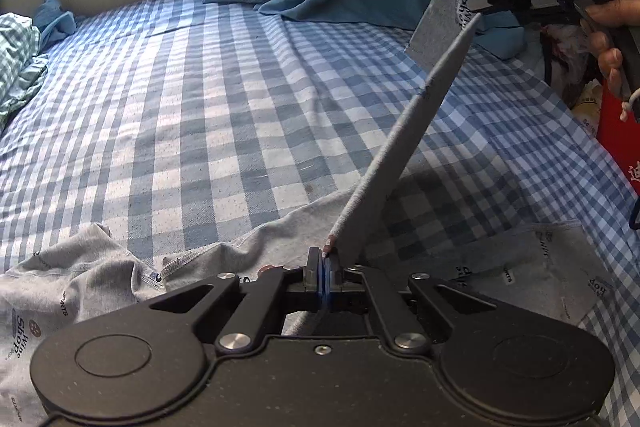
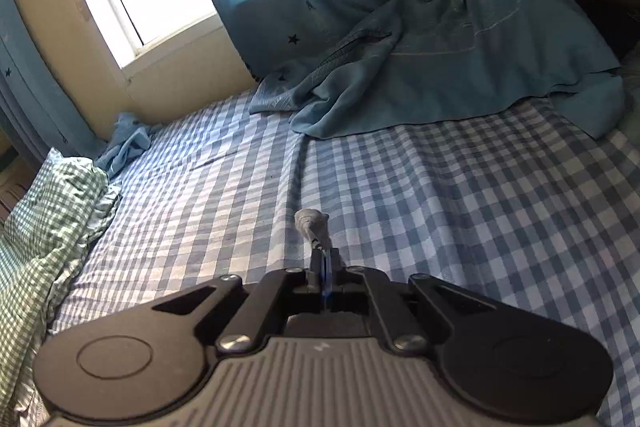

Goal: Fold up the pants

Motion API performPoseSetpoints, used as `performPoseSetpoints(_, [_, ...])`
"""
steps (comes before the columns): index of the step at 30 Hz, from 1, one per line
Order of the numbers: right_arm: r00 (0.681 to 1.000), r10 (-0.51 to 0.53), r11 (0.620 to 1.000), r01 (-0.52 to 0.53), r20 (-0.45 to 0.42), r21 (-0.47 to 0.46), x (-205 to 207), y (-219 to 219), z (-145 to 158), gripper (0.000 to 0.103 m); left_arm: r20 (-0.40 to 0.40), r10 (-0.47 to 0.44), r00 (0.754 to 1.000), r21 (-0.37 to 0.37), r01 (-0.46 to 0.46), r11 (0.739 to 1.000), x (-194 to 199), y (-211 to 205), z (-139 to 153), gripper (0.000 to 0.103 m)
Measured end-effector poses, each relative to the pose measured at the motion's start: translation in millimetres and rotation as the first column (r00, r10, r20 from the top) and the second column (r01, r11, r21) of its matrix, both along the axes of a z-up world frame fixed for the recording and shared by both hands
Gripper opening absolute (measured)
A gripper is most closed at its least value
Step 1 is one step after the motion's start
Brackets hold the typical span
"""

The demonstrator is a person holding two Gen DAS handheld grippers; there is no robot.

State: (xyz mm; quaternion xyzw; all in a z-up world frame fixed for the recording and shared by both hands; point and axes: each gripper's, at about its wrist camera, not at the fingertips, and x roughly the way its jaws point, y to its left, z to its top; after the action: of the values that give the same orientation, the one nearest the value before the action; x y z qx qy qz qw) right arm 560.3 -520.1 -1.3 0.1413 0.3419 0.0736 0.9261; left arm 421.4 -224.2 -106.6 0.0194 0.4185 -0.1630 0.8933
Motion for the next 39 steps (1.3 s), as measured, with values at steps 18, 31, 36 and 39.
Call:
performPoseSetpoints(18, [0.954,-0.246,0.958,0.266,-0.173,0.107,-227.6,-119.7,-92.2,0.000,0.020,-0.271,0.962,0.221,0.260,0.940,-102.1,-55.0,-25.3,0.000])
performPoseSetpoints(31, [0.908,-0.274,0.906,0.354,-0.317,0.231,-271.3,-137.7,-141.0,0.020,-0.018,-0.265,0.964,0.286,0.259,0.923,-112.6,-61.2,-33.1,0.000])
performPoseSetpoints(36, [0.895,-0.292,0.893,0.381,-0.336,0.238,-264.9,-146.9,-149.9,0.048,-0.024,-0.247,0.969,0.284,0.244,0.927,-112.1,-62.1,-33.6,0.000])
performPoseSetpoints(39, [0.893,-0.294,0.895,0.382,-0.341,0.229,-257.0,-150.2,-151.1,0.048,-0.026,-0.235,0.972,0.279,0.233,0.932,-111.8,-62.1,-33.7,0.000])
